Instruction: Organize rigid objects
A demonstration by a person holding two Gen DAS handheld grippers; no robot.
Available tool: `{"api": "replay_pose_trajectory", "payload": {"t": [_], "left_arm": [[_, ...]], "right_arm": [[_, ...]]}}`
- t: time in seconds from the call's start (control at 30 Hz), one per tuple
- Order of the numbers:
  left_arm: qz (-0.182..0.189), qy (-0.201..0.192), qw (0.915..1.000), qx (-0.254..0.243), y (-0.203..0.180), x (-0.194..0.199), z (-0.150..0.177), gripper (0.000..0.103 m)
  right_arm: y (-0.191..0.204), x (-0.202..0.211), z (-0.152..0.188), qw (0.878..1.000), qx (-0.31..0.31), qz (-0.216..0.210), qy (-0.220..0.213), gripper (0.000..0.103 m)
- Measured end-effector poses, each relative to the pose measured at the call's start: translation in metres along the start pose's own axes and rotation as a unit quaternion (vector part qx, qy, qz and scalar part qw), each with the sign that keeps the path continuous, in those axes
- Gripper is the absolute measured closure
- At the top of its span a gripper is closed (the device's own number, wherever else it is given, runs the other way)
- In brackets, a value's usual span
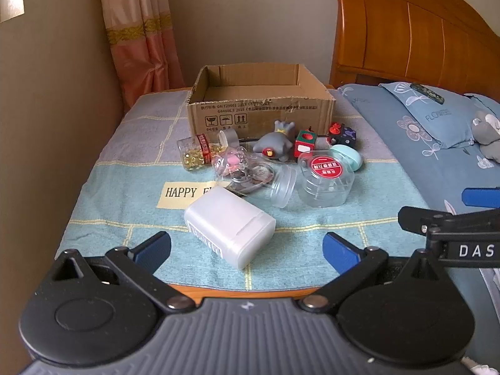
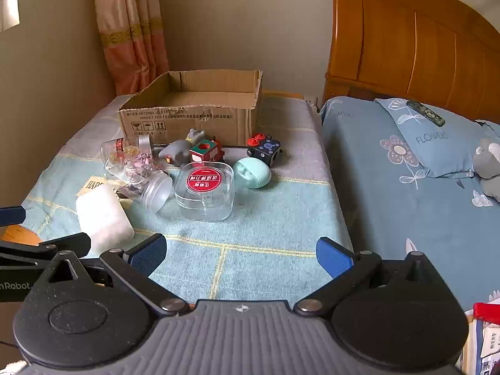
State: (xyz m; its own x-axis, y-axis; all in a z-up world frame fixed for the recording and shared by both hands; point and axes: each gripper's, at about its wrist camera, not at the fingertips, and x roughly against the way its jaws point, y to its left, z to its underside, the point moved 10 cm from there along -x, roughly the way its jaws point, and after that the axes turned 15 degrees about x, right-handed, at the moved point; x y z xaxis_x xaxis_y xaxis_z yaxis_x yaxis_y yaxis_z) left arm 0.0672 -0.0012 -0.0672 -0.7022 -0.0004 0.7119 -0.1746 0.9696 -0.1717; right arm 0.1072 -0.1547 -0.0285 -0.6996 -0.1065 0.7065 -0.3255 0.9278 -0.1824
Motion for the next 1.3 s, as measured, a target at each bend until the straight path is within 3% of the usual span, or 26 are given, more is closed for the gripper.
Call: {"api": "replay_pose_trajectory", "payload": {"t": [1.3], "left_arm": [[0.014,-0.006,0.9999,0.003,-0.0011,0.0045,-0.0025,0.001]], "right_arm": [[-0.0032,0.0076,-0.0060,1.000,0.002,0.012,-0.014,0.000]]}}
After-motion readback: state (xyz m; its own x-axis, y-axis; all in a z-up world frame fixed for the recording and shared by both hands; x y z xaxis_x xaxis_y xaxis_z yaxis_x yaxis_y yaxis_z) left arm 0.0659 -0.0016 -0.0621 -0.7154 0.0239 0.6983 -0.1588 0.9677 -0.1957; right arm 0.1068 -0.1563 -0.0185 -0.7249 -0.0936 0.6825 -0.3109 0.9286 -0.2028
